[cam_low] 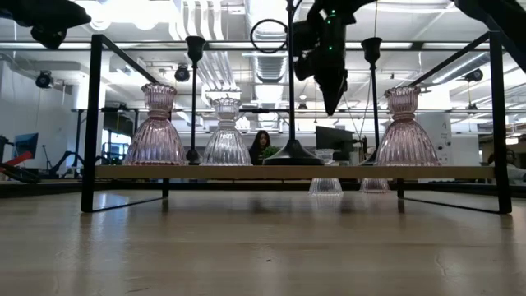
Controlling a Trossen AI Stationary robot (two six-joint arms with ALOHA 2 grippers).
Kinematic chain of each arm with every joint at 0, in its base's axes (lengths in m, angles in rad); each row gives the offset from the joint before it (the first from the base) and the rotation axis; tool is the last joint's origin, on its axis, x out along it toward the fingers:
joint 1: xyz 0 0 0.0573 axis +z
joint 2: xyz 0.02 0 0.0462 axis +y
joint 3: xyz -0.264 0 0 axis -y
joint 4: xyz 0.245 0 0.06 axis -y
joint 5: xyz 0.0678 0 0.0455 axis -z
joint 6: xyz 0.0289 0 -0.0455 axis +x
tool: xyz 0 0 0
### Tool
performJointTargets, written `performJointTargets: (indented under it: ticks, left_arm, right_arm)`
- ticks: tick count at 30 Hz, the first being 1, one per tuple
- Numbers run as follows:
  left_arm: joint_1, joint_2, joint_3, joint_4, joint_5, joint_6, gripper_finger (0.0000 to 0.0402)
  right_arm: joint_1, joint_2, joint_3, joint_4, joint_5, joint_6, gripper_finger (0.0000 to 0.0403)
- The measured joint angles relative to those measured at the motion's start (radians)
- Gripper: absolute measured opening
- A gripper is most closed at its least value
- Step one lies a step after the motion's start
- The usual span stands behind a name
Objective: Pick & Place candle stick holders
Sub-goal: Put the transparent glass candle holder on the shelf
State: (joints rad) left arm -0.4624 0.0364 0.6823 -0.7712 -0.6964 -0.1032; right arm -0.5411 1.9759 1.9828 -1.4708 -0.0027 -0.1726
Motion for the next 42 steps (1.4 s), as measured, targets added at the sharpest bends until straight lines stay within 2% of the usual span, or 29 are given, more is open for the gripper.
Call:
performJointTargets:
  ticks: [8, 16, 33, 36, 42]
  left_arm:
    - [0.000, 0.000, 0.000, 0.000, 0.000, 0.000, 0.0088]
    - [0.000, 0.000, 0.000, 0.000, 0.000, 0.000, 0.0088]
    - [0.000, 0.000, 0.000, 0.000, 0.000, 0.000, 0.0088]
    - [0.000, 0.000, 0.000, 0.000, 0.000, 0.000, 0.0088]
    - [0.000, 0.000, 0.000, 0.000, 0.000, 0.000, 0.0088]
  right_arm:
    - [0.000, 0.004, -0.117, 0.130, -0.007, 0.003, 0.0144]
    - [0.002, -0.006, -0.256, 0.221, -0.033, 0.033, 0.0130]
    - [0.005, -0.006, -0.393, 0.395, -0.054, 0.034, 0.0105]
    - [0.006, -0.007, -0.400, 0.404, -0.053, 0.033, 0.0091]
    - [0.007, -0.013, -0.399, 0.400, -0.069, -0.007, 0.0024]
